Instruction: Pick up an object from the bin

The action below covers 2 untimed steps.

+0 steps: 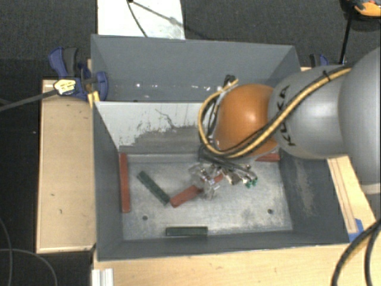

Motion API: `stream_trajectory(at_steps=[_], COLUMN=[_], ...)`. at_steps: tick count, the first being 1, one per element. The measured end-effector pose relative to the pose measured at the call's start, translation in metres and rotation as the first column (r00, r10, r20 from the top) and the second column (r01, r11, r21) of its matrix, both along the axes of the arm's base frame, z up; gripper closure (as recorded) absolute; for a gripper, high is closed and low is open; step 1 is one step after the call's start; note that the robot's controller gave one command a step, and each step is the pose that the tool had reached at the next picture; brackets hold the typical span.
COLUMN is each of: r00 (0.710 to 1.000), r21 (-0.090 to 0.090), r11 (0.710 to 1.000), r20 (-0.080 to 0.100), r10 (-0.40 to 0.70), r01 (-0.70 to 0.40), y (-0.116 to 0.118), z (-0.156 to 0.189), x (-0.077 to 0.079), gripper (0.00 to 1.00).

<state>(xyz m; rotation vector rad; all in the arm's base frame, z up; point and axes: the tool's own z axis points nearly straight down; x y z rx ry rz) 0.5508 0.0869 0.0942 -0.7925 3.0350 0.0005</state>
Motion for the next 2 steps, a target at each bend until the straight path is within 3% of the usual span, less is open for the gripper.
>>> stream_trajectory(at_steps=[2], r00=[1.0], r21=[-0.001], r11=[1.0], r20=[-0.007], r10=[-0.001], r01=[0.001], y=[0.0], z=[0.014], x=[-0.002], gripper=[1.0])
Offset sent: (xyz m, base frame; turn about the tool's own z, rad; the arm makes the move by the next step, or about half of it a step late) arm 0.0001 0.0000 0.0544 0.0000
